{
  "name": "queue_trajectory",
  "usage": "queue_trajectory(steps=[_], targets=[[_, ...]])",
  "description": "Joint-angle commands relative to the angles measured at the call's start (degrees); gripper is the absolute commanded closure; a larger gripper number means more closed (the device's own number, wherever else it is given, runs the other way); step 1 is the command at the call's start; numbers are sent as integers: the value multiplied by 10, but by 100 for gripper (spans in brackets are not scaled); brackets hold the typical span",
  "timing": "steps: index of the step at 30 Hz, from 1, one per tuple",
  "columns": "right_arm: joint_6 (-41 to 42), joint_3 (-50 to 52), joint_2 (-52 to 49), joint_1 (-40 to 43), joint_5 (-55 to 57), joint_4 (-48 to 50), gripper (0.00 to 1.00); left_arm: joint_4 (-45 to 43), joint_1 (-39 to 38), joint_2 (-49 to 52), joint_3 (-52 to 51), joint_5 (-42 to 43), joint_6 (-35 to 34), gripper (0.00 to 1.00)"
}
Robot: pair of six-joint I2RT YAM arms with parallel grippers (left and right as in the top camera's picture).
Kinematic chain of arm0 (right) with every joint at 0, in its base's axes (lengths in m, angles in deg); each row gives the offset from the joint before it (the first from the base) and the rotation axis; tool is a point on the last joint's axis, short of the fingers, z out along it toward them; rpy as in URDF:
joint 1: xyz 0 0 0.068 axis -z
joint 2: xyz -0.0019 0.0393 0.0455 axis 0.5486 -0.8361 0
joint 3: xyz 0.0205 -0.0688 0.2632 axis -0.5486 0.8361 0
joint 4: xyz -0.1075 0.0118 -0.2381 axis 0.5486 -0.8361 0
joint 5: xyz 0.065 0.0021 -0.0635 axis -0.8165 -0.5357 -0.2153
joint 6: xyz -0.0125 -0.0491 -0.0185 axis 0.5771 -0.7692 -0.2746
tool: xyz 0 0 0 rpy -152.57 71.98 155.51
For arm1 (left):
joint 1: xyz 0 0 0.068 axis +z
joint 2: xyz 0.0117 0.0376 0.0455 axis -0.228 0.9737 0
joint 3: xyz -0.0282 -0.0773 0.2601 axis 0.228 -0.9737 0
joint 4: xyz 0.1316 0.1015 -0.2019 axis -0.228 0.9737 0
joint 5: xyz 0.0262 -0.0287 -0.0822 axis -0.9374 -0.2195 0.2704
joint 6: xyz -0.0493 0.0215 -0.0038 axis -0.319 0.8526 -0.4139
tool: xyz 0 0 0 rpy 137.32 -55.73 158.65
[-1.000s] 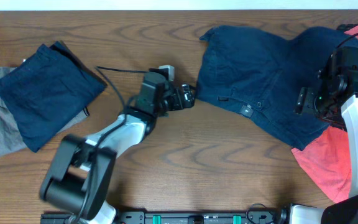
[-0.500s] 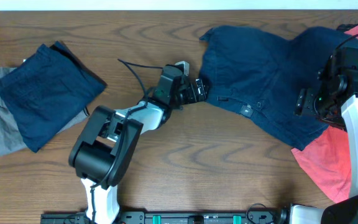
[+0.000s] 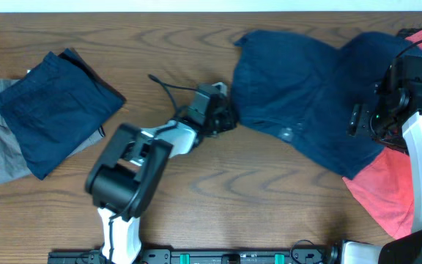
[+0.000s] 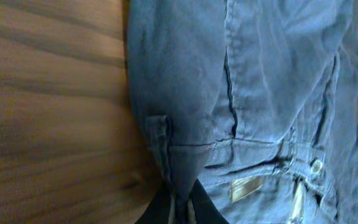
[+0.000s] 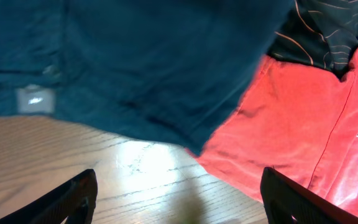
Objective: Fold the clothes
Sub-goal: 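Grasp the shorts' waistband with the left gripper and pull it leftward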
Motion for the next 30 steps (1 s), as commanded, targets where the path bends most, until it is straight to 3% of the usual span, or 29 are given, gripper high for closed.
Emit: queue_trajectory(steps=[1, 5, 10, 11, 13, 16, 24, 27, 30], targets=[[4, 0, -4, 4, -2, 0, 18, 53, 59, -85, -6, 10, 42, 94], [4, 0, -4, 5, -2, 0, 17, 116, 151, -223, -6, 1, 104, 94], [4, 0, -4, 5, -3, 0, 15, 166, 254, -308, -6, 1, 83, 94], [4, 0, -4, 5, -3, 0, 13, 186, 265, -312, -6, 2, 80, 90], [4, 0, -4, 5, -6, 0, 11, 246, 278, -314, -6, 3, 82, 43], [4, 0, -4, 5, -27, -1, 5, 356, 285, -309, -7, 3, 85, 4], [-2, 3, -4, 2, -95, 4, 6, 640, 271, -307, -11, 3, 81, 2], [-2, 14, -4, -6, -120, 23, 6, 691, 253, -307, -25, 3, 52, 2], [13, 28, -4, -16, -127, 46, 7, 694, 222, -307, -55, 3, -36, 2]])
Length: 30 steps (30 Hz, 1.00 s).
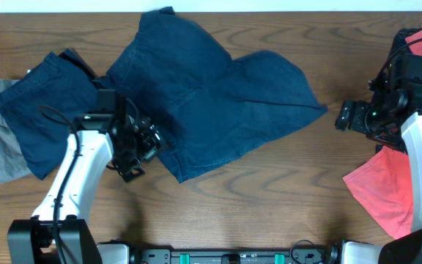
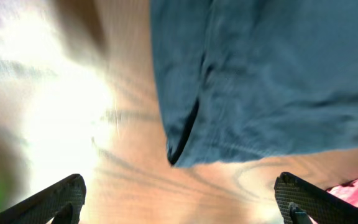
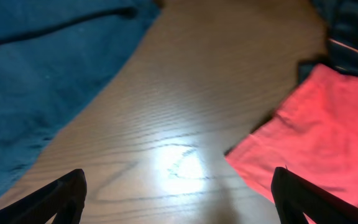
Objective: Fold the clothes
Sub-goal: 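Grasp the shorts' waistband with the left gripper and pull it leftward, then grasp the shorts' leg hem with the right gripper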
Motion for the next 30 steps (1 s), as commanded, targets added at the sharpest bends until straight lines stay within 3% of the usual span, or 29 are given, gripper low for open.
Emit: queue_trajectory(steps=[1, 6, 10, 12, 15, 20, 23, 26, 27, 30], targets=[[17, 19, -4, -14, -29, 14, 7, -1, -36, -2, -38, 0, -111, 2], [21, 43, -4, -26, -30, 38, 7, -69, -118, -2, -99, 2, -299, 2], [21, 51, -4, -26, -30, 43, 7, -212, -184, -2, -146, -3, -407, 2], [21, 51, -4, -26, -30, 44, 6, -267, -208, -2, -163, -32, -452, 2], [21, 51, -4, -26, -29, 44, 6, -281, -233, -2, -171, -113, -508, 1], [21, 51, -4, -26, -29, 44, 6, -281, -256, -2, -172, -140, -539, 30], [21, 51, -4, -26, -29, 44, 6, -276, -256, -2, -172, -167, -538, 64], [21, 53, -4, -26, -29, 44, 7, -272, -255, -2, -172, -207, -513, 89], [21, 54, -4, -26, -31, 43, 7, -270, -255, -2, -172, -212, -498, 94], [21, 66, -4, -30, -42, 43, 7, -251, -255, -2, -172, -216, -462, 94]])
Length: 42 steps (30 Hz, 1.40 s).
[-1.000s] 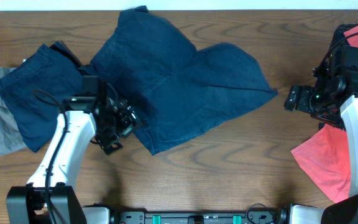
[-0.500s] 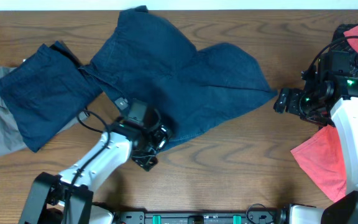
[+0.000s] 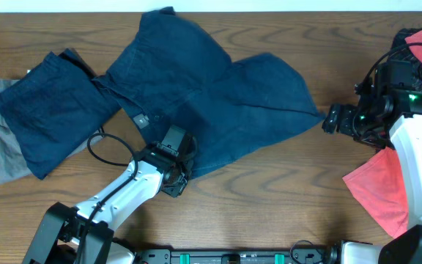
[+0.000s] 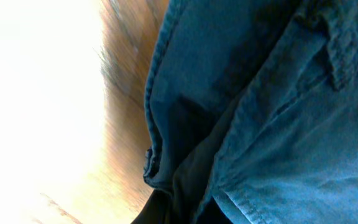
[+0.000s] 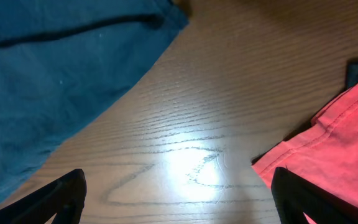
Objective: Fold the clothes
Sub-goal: 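Grasp the shorts' leg hem with the right gripper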
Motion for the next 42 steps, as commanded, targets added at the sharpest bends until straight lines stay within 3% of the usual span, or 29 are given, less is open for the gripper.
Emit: queue_trajectory(steps=[1, 10, 20, 27, 33, 38, 42], targets=[[8, 23, -4, -10, -18, 2, 7, 28, 0, -2, -3, -40, 46, 94], [34, 156, -4, -58, -91, 107, 7, 157, 0, -57, -3, -42, 140, 94], [144, 256, -4, -69, -91, 184, 8, 194, 0, -90, -3, -56, 145, 94], [174, 315, -4, -70, -91, 324, 15, 205, 0, -90, -3, -56, 146, 94], [206, 348, -4, -70, -91, 362, 50, 202, 0, -90, -3, -56, 148, 94], [208, 358, -4, -70, -91, 385, 99, 200, 0, -90, -3, -67, 175, 94], [186, 334, 2, -68, -98, 380, 99, 198, 1, -94, 29, -103, 254, 94]])
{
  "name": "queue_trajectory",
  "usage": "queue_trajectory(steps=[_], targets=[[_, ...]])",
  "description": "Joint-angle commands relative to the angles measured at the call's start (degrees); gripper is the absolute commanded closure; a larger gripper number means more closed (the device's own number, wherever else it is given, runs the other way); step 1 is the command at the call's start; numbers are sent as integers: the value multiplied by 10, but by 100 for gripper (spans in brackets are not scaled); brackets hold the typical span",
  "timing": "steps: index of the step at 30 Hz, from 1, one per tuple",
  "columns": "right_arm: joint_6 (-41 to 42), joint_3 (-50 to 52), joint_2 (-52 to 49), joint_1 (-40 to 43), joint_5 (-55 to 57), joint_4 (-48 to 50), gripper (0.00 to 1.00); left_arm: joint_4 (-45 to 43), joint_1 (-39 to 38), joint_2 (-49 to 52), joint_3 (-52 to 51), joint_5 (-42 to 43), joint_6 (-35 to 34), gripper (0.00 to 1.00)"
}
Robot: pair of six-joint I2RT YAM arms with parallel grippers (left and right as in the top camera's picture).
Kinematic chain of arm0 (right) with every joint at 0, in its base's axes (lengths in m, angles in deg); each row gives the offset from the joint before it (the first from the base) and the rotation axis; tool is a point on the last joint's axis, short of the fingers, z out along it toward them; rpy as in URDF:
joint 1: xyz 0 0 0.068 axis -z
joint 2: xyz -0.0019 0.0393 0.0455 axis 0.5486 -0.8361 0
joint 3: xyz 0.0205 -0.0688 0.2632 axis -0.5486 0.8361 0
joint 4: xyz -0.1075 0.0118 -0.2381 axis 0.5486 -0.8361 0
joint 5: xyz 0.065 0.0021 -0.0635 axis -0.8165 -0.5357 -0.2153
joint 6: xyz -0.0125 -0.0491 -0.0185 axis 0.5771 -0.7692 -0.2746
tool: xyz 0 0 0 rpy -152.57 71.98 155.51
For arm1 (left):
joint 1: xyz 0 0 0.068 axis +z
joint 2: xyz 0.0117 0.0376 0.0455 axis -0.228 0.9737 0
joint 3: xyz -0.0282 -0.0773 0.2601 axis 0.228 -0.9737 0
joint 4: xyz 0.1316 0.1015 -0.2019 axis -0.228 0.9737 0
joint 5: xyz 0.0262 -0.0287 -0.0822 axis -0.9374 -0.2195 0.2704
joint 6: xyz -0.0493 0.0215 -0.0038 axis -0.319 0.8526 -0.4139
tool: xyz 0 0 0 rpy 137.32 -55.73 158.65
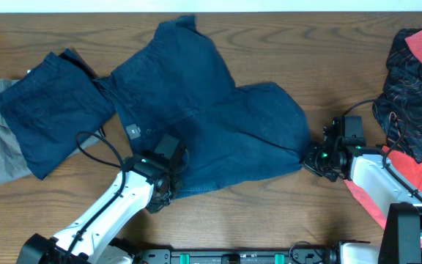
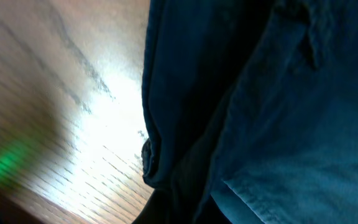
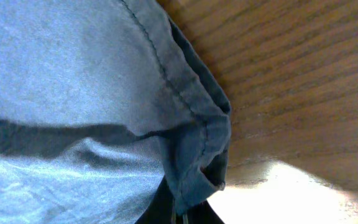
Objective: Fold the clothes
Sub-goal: 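Grasp the shorts' leg hem with the right gripper, then lift the shorts with both grippers, stretch and lay them flat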
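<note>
A pair of dark blue shorts [image 1: 211,125] lies spread across the middle of the table. My left gripper [image 1: 168,177] is at its lower left edge, shut on the fabric there. In the left wrist view the cloth edge [image 2: 166,155] runs down into my left gripper [image 2: 179,214]. My right gripper [image 1: 315,157] is at the right tip of the shorts. In the right wrist view my right gripper [image 3: 179,214] is shut on the hemmed corner [image 3: 204,155].
A folded navy garment [image 1: 46,110] lies on a grey one at the far left, touching the shorts' upper left. At the right edge are a dark patterned garment [image 1: 409,81] and a red shirt [image 1: 387,202].
My right gripper was open over bare wood by the shorts' right tip; now it is lower and shut on that corner. The left gripper stays shut on the lower edge, slightly further left.
The shorts first lay at the right, partly over the red shirt, with my left gripper shut on their left edge. Then they lay left of centre with both grippers open. The left gripper was then shut on the lower edge, and now both hold the shorts.
</note>
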Motion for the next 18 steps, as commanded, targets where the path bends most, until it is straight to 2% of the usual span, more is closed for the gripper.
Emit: queue_trajectory(steps=[1, 4, 10, 16, 18], targets=[[-26, -38, 8, -2, -9, -18, 99, 6, 0, -9, 44, -47, 100, 94], [-61, -122, 34, 10, -8, -94, 99, 35, 3, -13, 121, -52, 190, 94], [-117, -345, 89, 49, 10, -250, 99, 139, 23, -13, 345, -52, 305, 94], [-151, -604, 98, 65, 43, -419, 99, 193, 52, -13, 590, -52, 370, 94], [-158, -663, 98, 65, 54, -448, 99, 198, 59, -13, 653, -52, 384, 94]])
